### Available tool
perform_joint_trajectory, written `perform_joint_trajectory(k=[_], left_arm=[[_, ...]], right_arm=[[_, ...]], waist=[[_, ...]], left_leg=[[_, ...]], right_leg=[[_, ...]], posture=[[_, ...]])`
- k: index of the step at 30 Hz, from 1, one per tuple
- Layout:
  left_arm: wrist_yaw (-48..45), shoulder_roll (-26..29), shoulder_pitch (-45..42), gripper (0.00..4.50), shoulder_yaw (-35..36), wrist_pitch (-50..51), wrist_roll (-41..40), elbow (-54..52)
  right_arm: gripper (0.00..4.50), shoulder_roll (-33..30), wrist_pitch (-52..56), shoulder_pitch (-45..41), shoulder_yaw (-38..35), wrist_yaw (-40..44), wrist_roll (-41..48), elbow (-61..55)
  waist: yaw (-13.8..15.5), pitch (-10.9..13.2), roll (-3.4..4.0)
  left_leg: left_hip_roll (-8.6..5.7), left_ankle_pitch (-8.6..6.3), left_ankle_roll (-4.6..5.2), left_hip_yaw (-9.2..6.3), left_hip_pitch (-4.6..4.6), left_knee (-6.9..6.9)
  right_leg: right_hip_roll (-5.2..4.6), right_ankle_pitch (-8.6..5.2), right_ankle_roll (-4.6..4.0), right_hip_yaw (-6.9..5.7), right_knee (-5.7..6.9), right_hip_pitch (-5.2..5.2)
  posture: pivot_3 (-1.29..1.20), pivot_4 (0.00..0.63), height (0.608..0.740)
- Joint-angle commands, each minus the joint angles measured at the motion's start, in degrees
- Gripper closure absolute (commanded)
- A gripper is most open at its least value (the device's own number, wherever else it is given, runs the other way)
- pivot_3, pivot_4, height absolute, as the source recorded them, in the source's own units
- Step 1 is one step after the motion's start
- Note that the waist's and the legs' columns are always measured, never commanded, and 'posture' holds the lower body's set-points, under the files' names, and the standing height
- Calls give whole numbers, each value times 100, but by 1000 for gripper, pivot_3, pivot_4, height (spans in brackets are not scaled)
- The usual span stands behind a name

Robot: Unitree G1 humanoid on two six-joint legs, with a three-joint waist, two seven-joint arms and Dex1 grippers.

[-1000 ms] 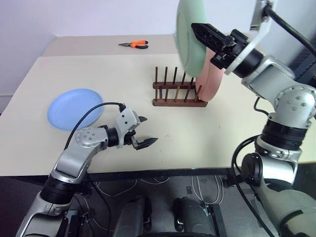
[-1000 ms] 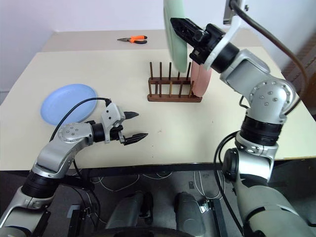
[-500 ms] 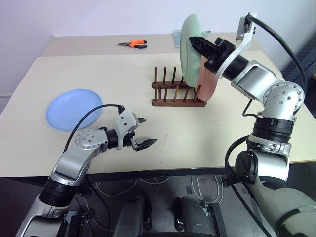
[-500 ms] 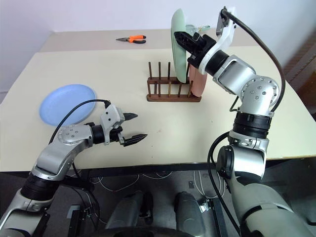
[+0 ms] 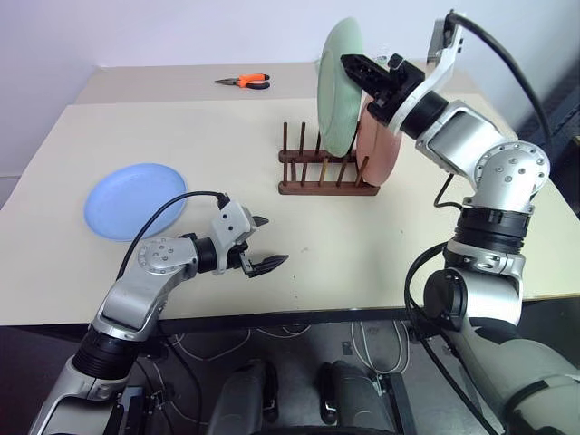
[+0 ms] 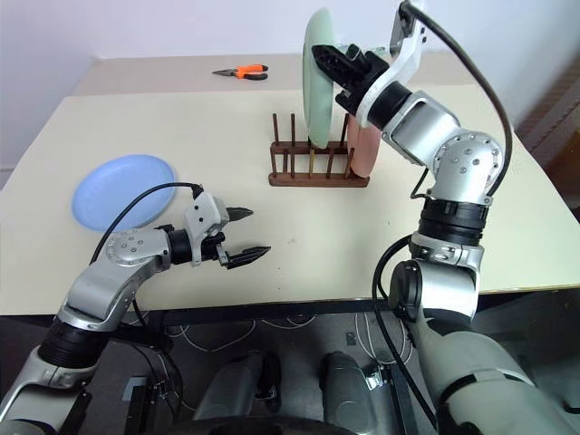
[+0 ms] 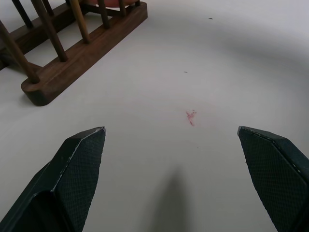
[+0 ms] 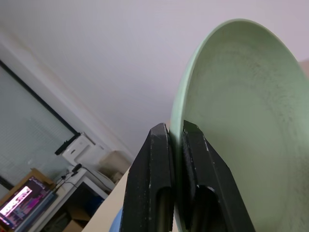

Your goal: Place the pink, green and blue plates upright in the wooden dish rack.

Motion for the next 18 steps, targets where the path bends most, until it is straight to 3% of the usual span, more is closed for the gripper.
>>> perform_joint_trajectory(k=[1,7,11,14,18], left_arm=[[-4,27,12,0,131,-70,-27,-202],[16,36,28,0,155,-62,-28,-227],[6,25,63,0,243,94,-182,-262],[107,-31,80,0,365,175,-232,-263],[1010,-458,-147,0,959,-16,-75,18]], right_arm=[[4401,10,-311,-42,-62,80,-214,258],[4401,-45,-660,-127,54,471,-734,920],[3073,-189,-1050,-142,463,980,-1337,972],[1533,-438,-1893,-14,1244,1537,-2306,522],[1533,-831,-2972,60,1980,2086,-3406,66]], waist=[[1,0,0],[-11,1,1],[-9,1,2],[-5,2,4],[8,3,3]], left_leg=[[0,0,0,0,0,0],[0,0,0,1,0,-1],[0,0,0,1,0,-2],[0,0,0,1,0,-2],[0,0,1,0,-2,-2]], right_leg=[[0,0,0,0,0,0],[1,0,0,0,0,-1],[1,0,0,0,-1,-1],[1,0,0,0,-1,-1],[1,0,1,1,-2,-4]], posture=[[0,150,740],[0,150,740],[0,150,740],[0,150,740],[0,150,740]])
